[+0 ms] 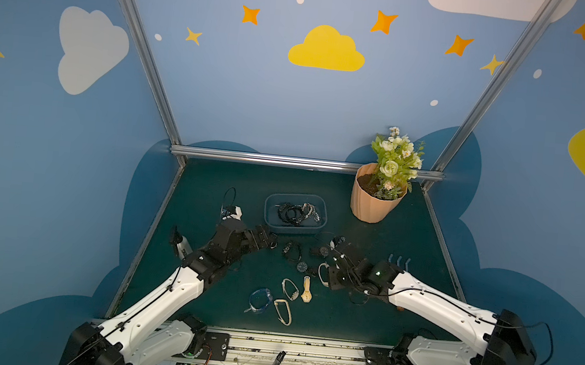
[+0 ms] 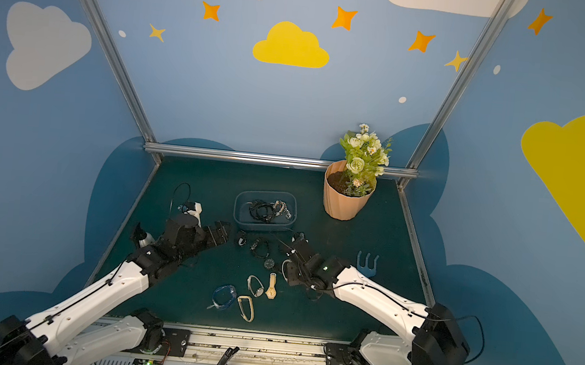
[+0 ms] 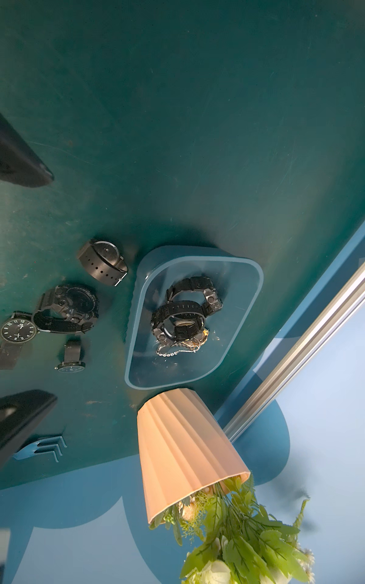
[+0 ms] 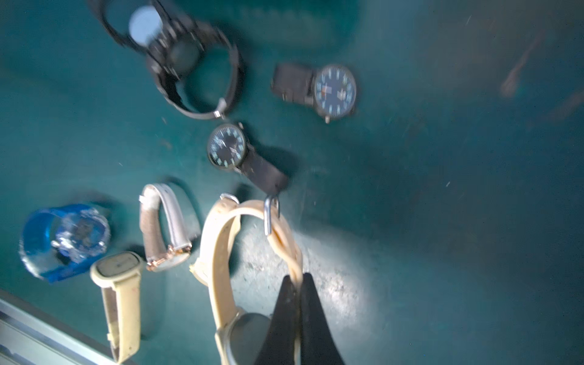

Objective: Put the watch into the storage box
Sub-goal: Pick up the watch at the center of the board, then place the watch in the storage box.

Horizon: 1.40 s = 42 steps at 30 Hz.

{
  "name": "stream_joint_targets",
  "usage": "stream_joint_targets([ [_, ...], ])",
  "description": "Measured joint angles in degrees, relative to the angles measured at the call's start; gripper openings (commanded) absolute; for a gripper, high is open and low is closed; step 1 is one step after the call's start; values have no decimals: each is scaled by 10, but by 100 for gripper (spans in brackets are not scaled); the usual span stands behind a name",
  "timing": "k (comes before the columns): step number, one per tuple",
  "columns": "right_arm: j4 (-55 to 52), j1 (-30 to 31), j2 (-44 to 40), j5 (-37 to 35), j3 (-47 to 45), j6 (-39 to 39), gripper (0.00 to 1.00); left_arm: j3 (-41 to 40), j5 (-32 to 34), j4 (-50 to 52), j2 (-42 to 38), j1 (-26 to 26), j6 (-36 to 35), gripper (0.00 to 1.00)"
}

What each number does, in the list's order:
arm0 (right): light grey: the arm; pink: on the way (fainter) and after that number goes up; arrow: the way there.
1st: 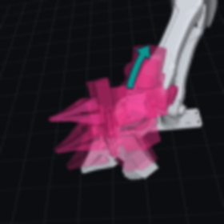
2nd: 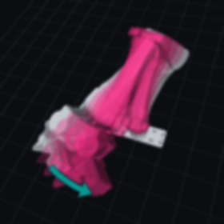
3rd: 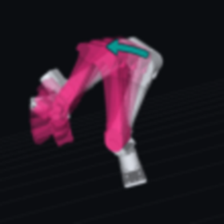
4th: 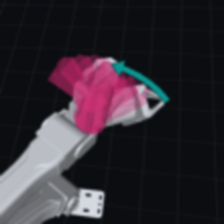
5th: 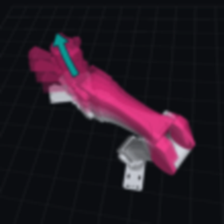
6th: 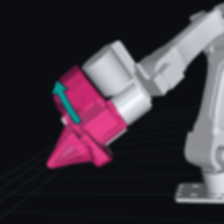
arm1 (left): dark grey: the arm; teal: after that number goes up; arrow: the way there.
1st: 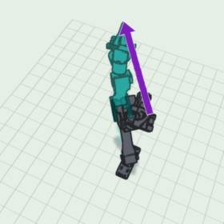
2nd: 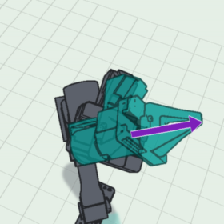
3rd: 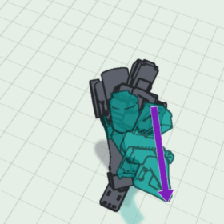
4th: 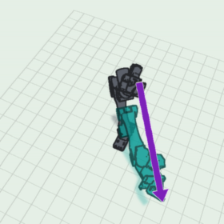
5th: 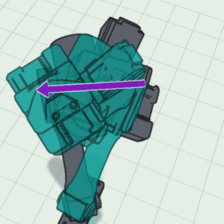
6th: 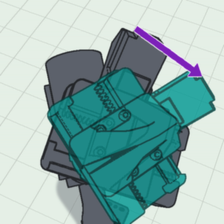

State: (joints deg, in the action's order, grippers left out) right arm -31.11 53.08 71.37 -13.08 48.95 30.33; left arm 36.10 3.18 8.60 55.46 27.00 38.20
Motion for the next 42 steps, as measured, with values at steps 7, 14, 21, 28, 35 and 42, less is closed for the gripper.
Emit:
stream_joint_targets([
  [7, 22, -31, 42, -15, 76, -54, 0, -14, 0, 10, -23, -2, 1, 100],
  [14, 60, -83, 147, -19, 177, -111, 0, -25, 2, 31, -51, -5, 3, 100],
  [21, 88, -125, 235, -8, 238, -150, 0, -58, 5, 42, -98, -6, 14, 100],
  [28, 102, -151, 311, 3, 312, -177, 0, -76, 6, 49, -126, -7, 19, 100],
  [35, 106, -168, 391, 14, 388, -193, 0, -77, 0, 54, -129, -8, 24, 100],
  [42, 107, -183, 468, 21, 441, -203, 0, -78, -14, 54, -129, -9, 26, 100],
])
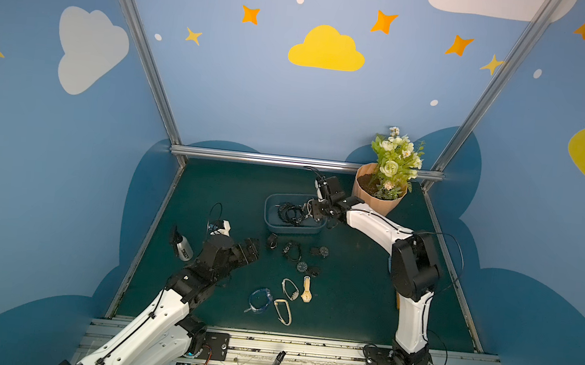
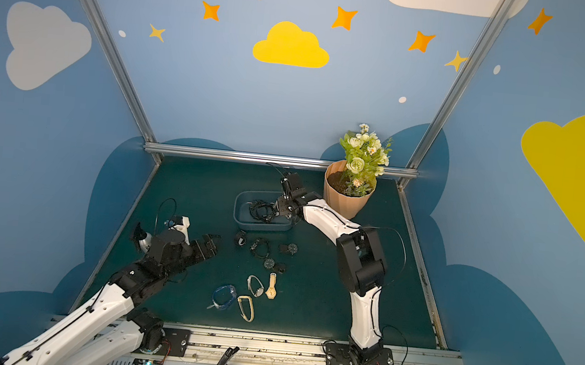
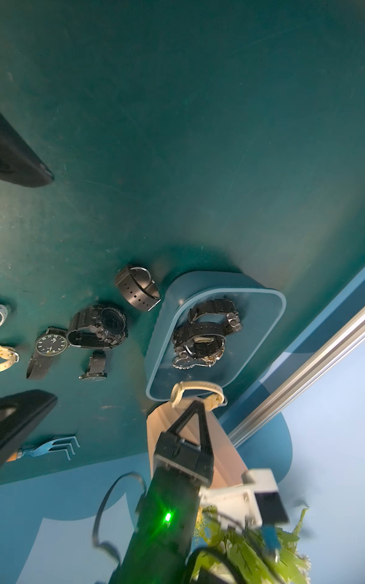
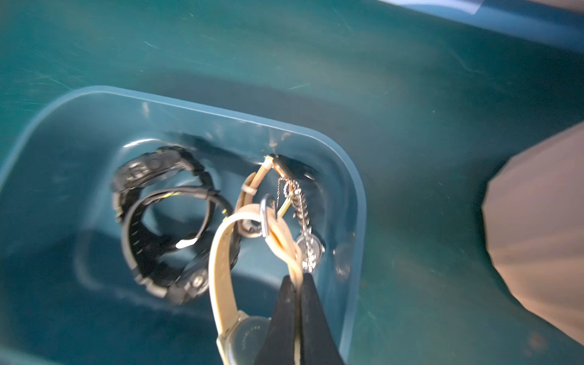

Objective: Put the watch into the storage box
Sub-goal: Place the watch in the storage box.

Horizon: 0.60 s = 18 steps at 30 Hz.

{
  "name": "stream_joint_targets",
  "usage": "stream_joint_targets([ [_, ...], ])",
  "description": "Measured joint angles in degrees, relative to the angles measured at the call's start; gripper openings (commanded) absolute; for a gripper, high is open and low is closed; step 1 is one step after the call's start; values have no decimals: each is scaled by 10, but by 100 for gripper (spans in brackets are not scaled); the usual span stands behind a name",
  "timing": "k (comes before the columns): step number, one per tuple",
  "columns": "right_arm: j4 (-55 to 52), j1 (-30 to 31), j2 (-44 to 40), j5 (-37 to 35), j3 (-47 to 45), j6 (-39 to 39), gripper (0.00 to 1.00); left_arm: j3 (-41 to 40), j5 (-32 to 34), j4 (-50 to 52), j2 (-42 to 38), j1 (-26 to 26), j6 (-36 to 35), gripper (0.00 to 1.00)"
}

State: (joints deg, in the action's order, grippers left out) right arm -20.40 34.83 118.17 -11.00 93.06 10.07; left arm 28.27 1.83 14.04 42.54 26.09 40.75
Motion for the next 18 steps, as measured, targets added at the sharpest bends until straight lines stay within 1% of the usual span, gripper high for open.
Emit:
stream_joint_targets([
  [5, -3, -5, 42, 2, 27, -5, 0, 0, -6, 0, 1, -1, 0, 100],
  [8, -4, -6, 55, 2, 35, -9, 0, 0, -10, 0, 1, -1, 0, 100],
  [9, -4, -6, 56, 2, 35, -9, 1, 0, -11, 0, 2, -1, 0, 100],
  [11, -7, -6, 57, 3, 35, -10, 13, 0, -11, 0, 2, -1, 0, 100],
  [12, -9, -6, 57, 4, 37, -11, 20, 0, -11, 0, 3, -1, 0, 100],
  [14, -14, -6, 57, 6, 42, -14, 37, 0, -11, 0, 7, -1, 0, 100],
  [15, -14, -6, 57, 6, 44, -15, 43, 0, -11, 0, 8, -1, 0, 100],
  [16, -14, -6, 54, 7, 45, -13, 48, 0, -11, 0, 10, -1, 0, 100],
  [18, -18, -6, 46, 7, 43, -11, 53, 0, -12, -1, 14, -1, 0, 100],
])
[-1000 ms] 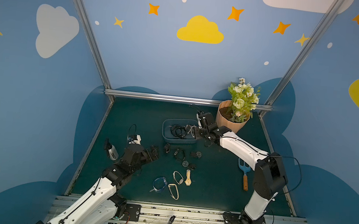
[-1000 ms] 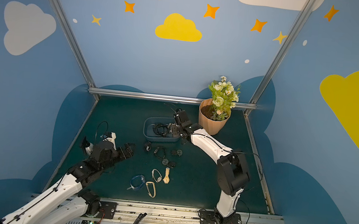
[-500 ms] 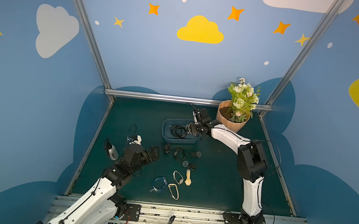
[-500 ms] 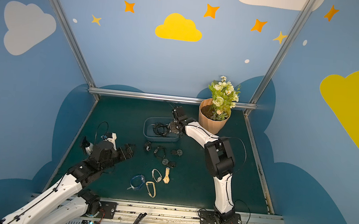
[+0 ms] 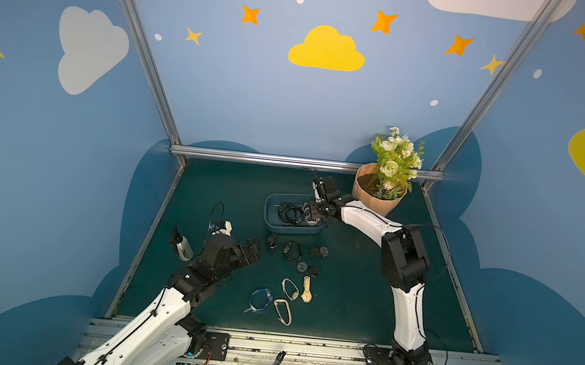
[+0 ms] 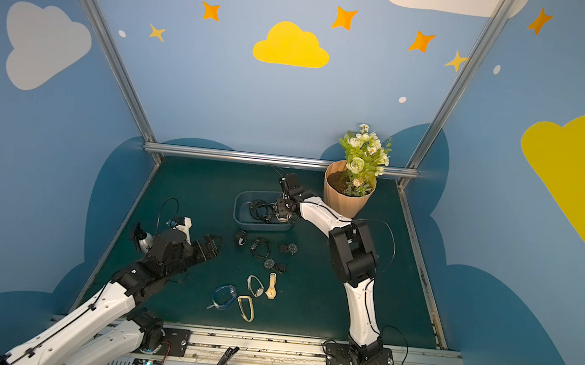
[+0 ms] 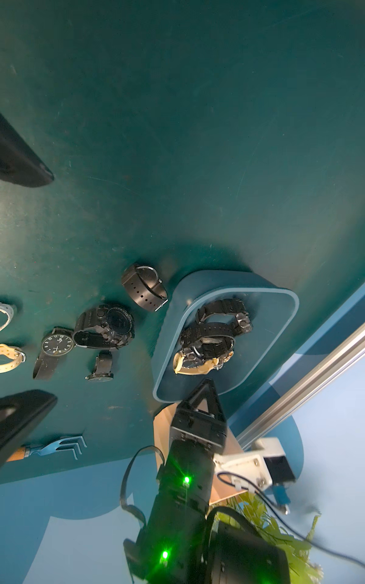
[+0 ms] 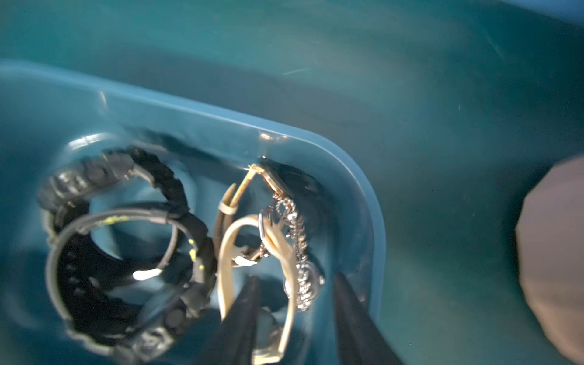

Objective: Put the watch into the storage box
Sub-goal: Place the watch in the storage box.

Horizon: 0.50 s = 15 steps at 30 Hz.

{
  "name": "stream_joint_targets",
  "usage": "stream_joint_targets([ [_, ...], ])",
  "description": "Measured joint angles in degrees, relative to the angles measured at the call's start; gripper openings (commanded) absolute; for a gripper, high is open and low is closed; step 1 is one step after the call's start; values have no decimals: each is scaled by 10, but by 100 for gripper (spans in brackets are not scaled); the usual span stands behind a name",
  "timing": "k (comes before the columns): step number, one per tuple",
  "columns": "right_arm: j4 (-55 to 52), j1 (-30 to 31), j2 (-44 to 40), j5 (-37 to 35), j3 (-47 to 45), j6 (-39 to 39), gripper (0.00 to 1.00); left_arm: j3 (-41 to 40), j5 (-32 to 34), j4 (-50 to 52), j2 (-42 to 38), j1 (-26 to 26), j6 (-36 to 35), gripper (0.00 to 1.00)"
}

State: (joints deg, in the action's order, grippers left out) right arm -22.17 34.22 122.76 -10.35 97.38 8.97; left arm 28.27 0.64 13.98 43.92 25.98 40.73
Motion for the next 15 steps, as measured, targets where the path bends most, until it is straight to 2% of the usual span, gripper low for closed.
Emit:
stream_joint_targets([
  [3, -2, 0, -31, 5, -9, 2, 58, 0, 0, 0, 6, 0, 0, 100],
  [7, 8, 0, -120, 21, -49, 14, 65, 0, -2, -7, 21, 0, -4, 100],
  [11, 45, 0, -237, 57, -134, 31, 79, 0, -4, -17, 43, -1, -9, 100],
  [15, 84, 0, -332, 98, -240, 59, 83, 3, -11, -23, 69, -1, -13, 100],
])
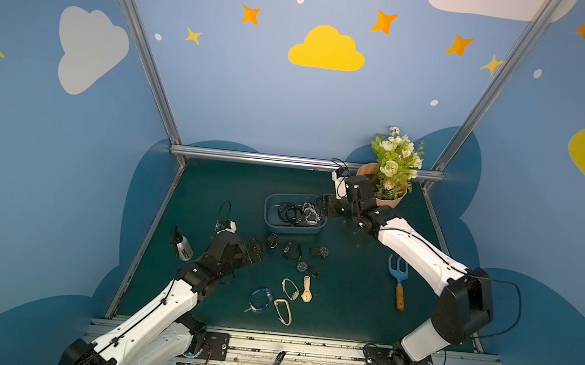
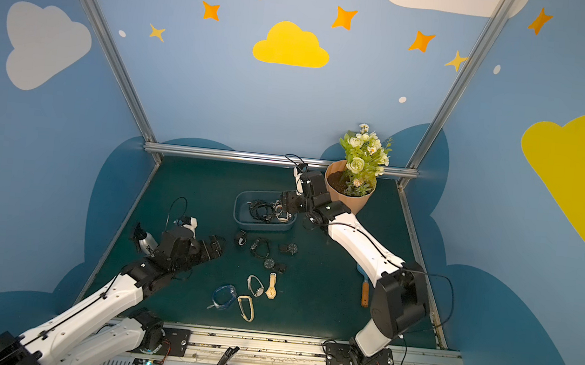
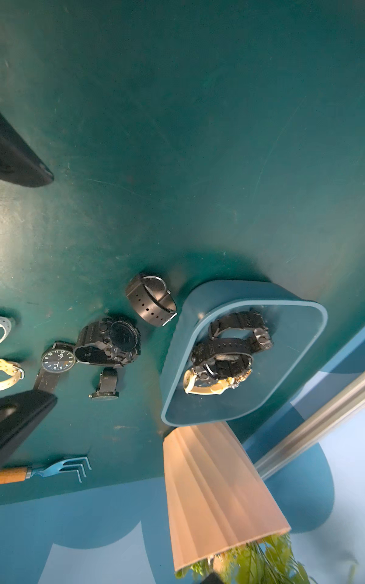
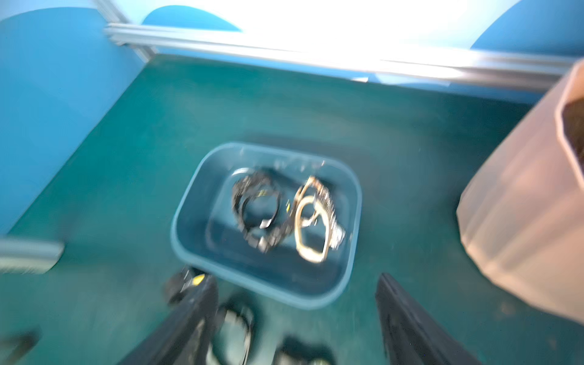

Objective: Put the watch into the storage box
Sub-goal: Place the watch in the storage box, then pick up the watch at the center of the board.

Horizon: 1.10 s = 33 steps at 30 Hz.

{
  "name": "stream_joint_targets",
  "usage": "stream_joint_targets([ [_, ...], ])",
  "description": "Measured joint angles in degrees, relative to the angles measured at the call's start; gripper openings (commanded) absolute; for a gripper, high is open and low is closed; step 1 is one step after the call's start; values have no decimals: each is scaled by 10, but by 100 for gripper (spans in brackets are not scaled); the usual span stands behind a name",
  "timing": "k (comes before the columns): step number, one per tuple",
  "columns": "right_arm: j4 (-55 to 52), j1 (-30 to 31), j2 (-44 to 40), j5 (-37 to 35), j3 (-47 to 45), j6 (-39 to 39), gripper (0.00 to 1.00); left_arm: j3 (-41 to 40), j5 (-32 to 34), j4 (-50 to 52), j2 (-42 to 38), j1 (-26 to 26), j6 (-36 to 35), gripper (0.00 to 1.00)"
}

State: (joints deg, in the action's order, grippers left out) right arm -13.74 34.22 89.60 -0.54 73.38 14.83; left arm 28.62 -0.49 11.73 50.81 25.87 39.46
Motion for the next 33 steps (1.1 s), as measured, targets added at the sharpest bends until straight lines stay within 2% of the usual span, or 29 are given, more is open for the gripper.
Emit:
stream_joint_targets([
  [4, 22, 3, -78, 38, -122, 30, 85, 7, -7, -5, 31, 0, -7, 100],
  [10, 22, 26, -155, 52, -209, 48, 85, 36, -23, -8, 77, 0, -25, 100],
  [14, 23, 41, -185, 55, -225, 56, 84, 59, -33, -10, 122, 0, -38, 97],
  [20, 24, 50, -191, 55, -232, 63, 84, 113, -36, 1, 207, 4, -64, 87],
  [29, 24, 53, -191, 50, -235, 68, 84, 176, 0, 27, 306, 32, -99, 72],
  [33, 24, 53, -191, 44, -235, 68, 84, 205, 21, 34, 352, 40, -112, 70],
])
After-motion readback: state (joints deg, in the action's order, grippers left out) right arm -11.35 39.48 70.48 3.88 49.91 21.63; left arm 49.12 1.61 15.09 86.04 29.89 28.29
